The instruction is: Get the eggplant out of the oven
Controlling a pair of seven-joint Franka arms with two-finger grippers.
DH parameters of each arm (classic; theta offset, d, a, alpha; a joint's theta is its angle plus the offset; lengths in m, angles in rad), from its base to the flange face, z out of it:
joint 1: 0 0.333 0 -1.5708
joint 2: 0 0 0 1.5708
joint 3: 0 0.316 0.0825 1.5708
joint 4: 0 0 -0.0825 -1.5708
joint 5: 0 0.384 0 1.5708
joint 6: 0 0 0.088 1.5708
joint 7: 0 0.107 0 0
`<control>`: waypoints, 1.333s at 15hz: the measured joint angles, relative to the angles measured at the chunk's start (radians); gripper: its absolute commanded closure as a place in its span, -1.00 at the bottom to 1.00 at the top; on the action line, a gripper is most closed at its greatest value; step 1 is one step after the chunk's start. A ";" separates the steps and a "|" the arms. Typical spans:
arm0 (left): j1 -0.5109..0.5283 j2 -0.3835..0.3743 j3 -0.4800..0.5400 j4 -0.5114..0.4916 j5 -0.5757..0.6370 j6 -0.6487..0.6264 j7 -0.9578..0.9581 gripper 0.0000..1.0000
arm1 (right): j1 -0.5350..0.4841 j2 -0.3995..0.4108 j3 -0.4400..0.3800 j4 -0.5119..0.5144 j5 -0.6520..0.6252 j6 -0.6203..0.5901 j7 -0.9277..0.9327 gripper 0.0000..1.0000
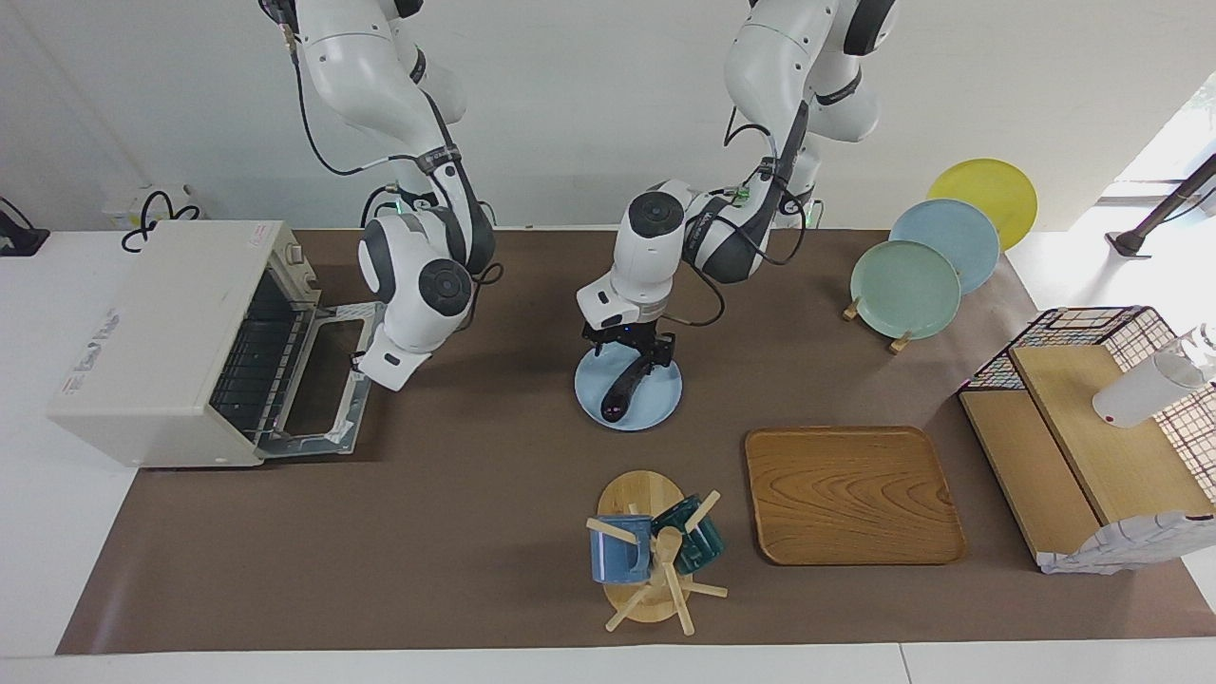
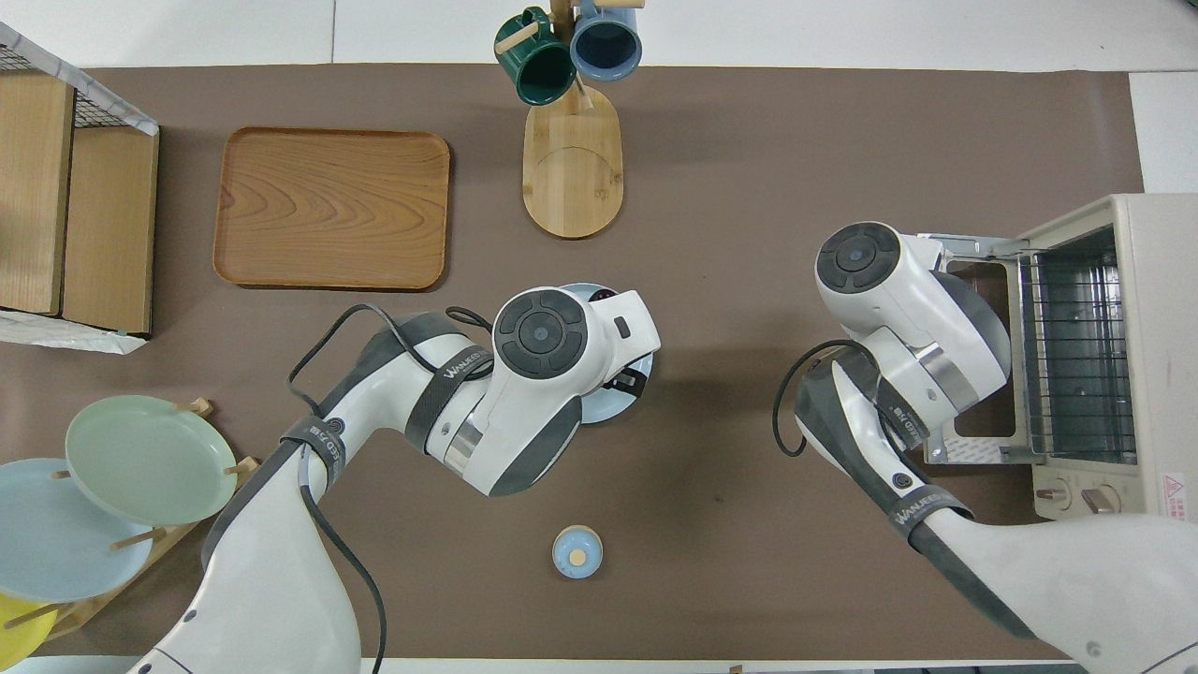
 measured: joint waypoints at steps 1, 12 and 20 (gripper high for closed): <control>0.000 0.006 0.001 0.000 -0.002 0.008 0.001 -1.00 | -0.013 -0.031 0.000 0.016 0.000 -0.027 -0.044 1.00; 0.003 0.036 0.007 0.001 -0.006 0.035 0.009 0.22 | -0.207 -0.176 -0.025 0.088 0.126 -0.134 -0.284 0.73; 0.059 0.023 0.014 0.069 -0.069 -0.038 0.010 1.00 | -0.222 -0.271 -0.028 0.328 0.490 -0.336 -0.278 -1.00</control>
